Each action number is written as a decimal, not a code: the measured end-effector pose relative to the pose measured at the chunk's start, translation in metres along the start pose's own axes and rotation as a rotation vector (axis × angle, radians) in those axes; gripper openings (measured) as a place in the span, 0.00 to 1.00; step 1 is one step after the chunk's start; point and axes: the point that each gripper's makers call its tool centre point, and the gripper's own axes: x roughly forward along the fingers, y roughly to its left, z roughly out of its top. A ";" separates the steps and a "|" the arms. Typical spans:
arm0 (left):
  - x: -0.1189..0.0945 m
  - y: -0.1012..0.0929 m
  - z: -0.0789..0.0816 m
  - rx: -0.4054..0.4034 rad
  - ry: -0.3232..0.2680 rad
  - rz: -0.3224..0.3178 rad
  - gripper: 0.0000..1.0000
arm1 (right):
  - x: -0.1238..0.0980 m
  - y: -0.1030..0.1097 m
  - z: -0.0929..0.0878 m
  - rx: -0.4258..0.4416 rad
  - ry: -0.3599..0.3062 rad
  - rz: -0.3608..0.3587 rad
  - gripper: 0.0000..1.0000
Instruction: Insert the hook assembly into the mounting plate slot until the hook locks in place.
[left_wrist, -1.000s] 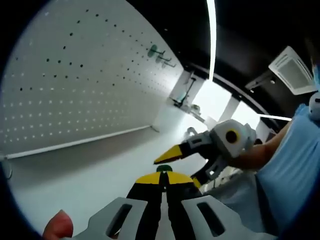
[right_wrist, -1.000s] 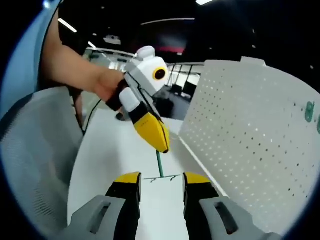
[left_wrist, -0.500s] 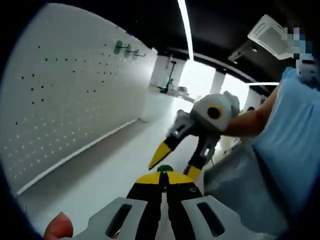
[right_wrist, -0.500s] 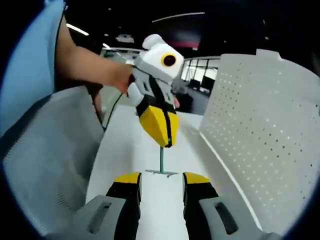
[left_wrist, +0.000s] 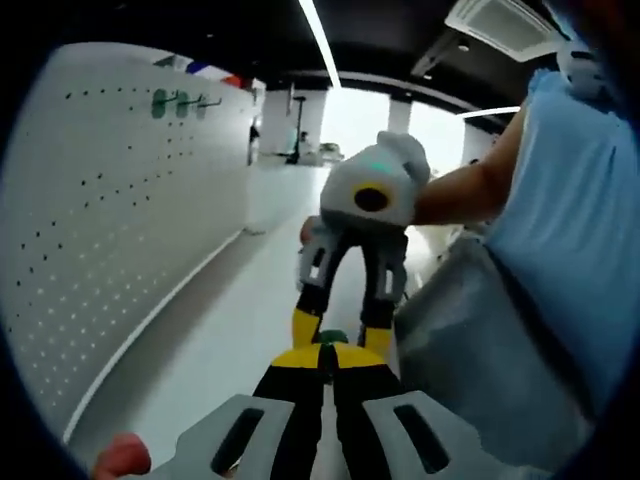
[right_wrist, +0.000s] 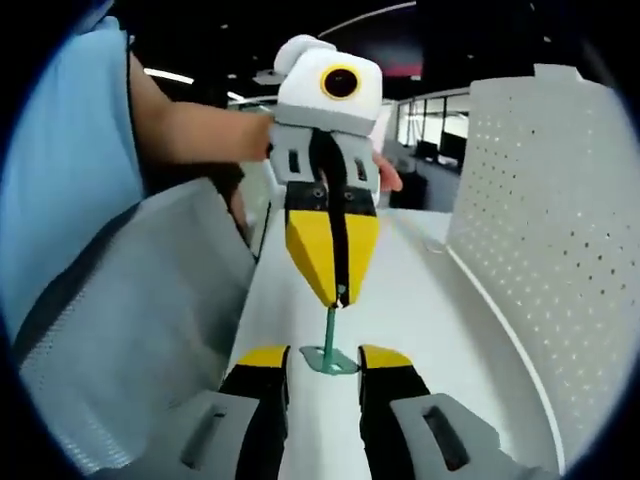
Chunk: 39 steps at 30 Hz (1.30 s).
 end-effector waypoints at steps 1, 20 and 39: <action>0.000 0.000 0.001 0.001 -0.002 -0.002 0.02 | 0.000 0.000 -0.001 -0.001 0.008 0.001 0.23; 0.002 -0.005 0.000 0.072 0.021 -0.002 0.02 | 0.000 0.006 -0.002 0.047 0.013 0.041 0.19; 0.001 -0.005 0.004 0.109 0.000 0.013 0.02 | -0.003 0.004 0.002 0.093 -0.008 0.041 0.17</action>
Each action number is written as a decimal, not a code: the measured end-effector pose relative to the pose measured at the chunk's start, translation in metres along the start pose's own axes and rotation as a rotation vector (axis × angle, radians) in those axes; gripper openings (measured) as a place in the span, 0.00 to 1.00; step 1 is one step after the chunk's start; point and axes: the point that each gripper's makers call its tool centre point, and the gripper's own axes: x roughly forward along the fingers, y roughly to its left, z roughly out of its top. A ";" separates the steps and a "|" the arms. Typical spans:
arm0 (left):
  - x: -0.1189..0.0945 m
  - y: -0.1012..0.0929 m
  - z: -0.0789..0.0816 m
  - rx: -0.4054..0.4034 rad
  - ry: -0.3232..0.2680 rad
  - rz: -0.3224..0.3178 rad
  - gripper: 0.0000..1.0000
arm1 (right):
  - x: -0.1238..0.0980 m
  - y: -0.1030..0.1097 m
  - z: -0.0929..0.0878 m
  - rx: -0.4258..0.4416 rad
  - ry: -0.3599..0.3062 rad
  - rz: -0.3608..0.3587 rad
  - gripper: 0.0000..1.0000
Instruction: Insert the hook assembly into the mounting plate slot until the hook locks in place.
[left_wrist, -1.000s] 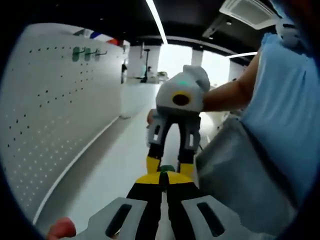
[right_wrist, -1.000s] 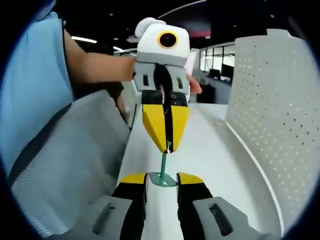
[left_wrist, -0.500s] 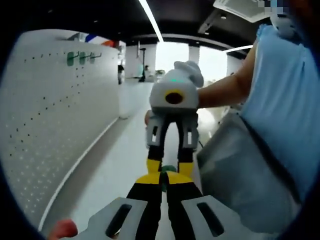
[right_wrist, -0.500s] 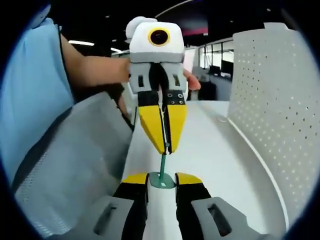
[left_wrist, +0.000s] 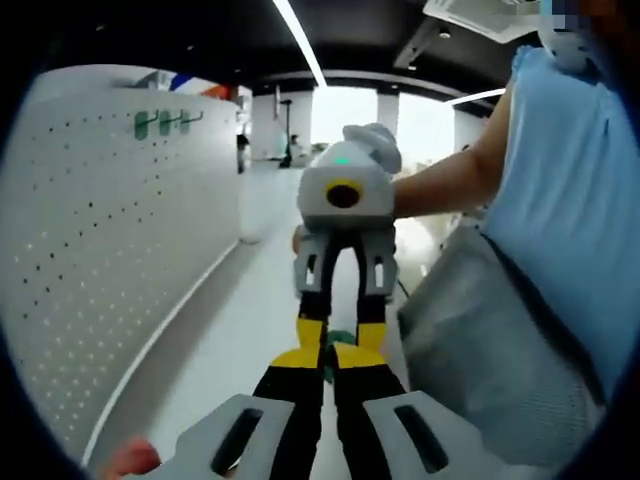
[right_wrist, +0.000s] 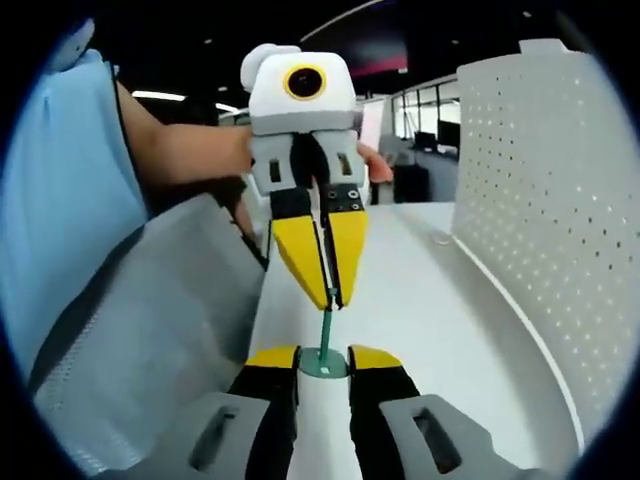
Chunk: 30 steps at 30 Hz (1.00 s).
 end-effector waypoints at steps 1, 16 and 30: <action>0.000 0.000 0.001 0.005 -0.003 0.003 0.03 | 0.000 -0.001 0.000 -0.005 0.000 -0.004 0.16; 0.003 -0.006 -0.008 0.023 0.055 0.000 0.09 | 0.001 0.000 -0.002 -0.056 0.044 -0.014 0.16; 0.011 -0.008 -0.016 0.024 0.099 -0.018 0.06 | 0.005 0.002 0.002 -0.096 0.067 0.007 0.16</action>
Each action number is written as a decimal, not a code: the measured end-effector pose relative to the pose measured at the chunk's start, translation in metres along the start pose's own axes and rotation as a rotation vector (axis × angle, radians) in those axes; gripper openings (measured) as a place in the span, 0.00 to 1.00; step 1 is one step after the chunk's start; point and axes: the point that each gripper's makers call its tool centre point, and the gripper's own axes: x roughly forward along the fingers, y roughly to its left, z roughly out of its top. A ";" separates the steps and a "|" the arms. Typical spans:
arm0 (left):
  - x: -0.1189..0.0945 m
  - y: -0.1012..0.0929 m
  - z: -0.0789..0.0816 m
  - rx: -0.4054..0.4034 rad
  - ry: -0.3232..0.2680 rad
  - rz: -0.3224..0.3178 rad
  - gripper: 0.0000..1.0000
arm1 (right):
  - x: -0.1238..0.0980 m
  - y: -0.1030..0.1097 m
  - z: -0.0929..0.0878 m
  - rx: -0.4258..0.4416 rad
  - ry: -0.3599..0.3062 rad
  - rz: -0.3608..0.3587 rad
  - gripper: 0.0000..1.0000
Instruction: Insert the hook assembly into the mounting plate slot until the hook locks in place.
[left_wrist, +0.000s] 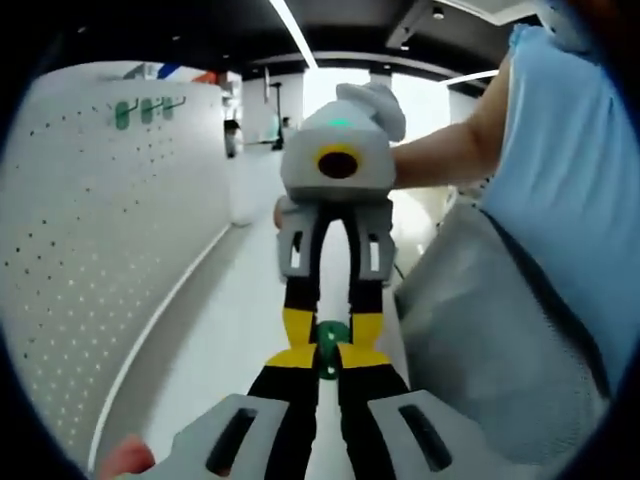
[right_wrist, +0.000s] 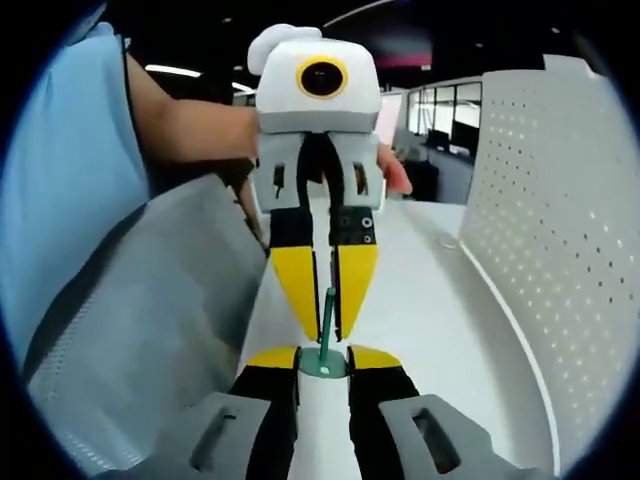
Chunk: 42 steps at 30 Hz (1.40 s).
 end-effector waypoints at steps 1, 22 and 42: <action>0.001 0.000 -0.001 0.001 0.004 -0.002 0.06 | 0.000 0.000 0.000 0.000 0.001 0.001 0.16; 0.008 -0.003 -0.005 0.008 0.030 -0.009 0.05 | 0.000 0.001 0.000 -0.012 0.021 0.013 0.16; 0.005 0.002 -0.003 -0.005 -0.007 0.027 0.03 | -0.001 -0.003 -0.002 -0.002 0.022 -0.006 0.24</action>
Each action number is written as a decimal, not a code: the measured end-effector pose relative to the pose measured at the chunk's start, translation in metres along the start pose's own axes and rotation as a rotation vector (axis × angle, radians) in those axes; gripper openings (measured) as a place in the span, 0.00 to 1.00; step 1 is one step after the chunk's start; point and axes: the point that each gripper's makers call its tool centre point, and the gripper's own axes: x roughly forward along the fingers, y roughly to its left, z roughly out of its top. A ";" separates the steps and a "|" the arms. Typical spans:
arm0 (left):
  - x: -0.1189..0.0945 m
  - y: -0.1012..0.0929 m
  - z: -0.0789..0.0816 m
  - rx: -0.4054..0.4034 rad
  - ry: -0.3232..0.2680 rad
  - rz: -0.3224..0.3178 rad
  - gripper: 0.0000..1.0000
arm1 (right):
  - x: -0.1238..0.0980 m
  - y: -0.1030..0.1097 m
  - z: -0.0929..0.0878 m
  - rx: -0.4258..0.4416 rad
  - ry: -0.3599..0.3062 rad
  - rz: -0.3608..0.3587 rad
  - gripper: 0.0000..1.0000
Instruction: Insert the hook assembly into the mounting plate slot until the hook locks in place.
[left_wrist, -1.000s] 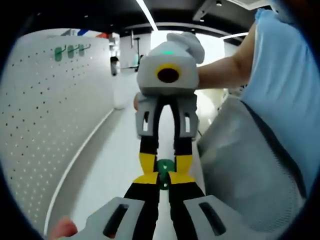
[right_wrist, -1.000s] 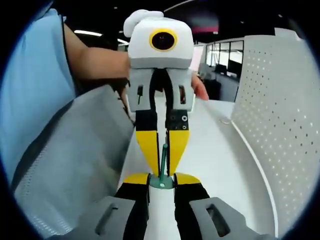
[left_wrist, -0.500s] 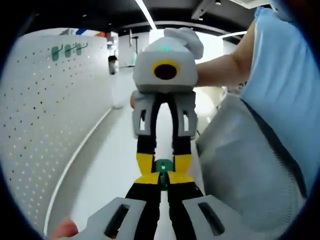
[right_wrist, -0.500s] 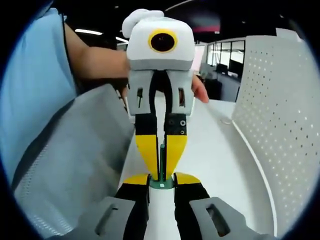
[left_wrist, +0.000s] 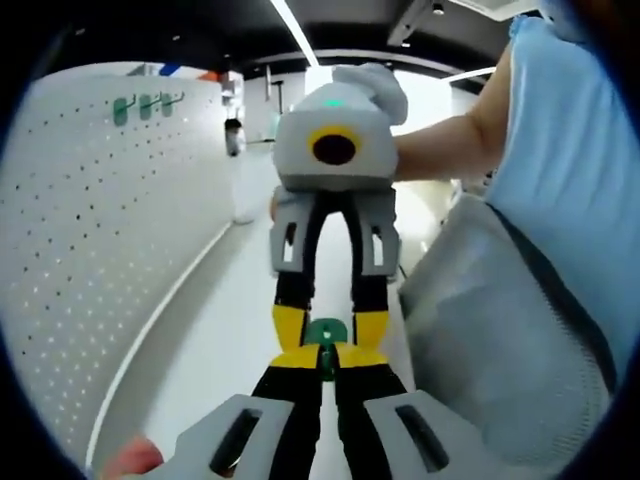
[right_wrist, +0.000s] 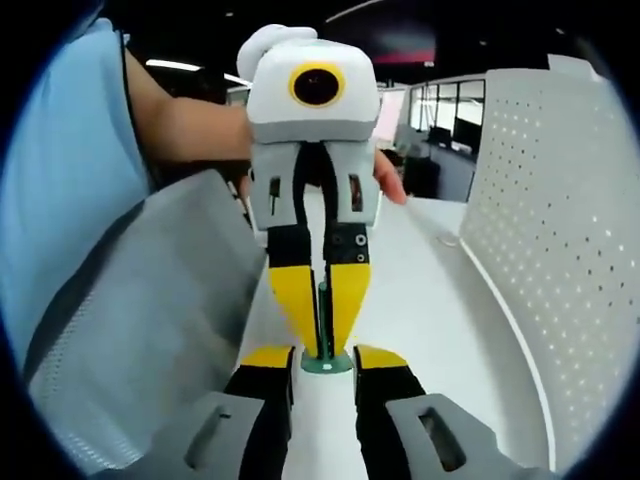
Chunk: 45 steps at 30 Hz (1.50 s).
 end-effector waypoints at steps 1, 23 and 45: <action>0.000 0.001 0.000 -0.001 -0.001 0.005 0.03 | 0.000 0.001 0.000 0.004 -0.003 0.002 0.24; -0.011 0.026 0.009 -0.049 -0.055 0.147 0.03 | -0.017 -0.026 0.007 0.051 -0.065 -0.129 0.38; -0.031 0.080 0.007 -0.126 -0.108 0.487 0.03 | -0.040 -0.074 0.022 0.208 -0.170 -0.346 0.18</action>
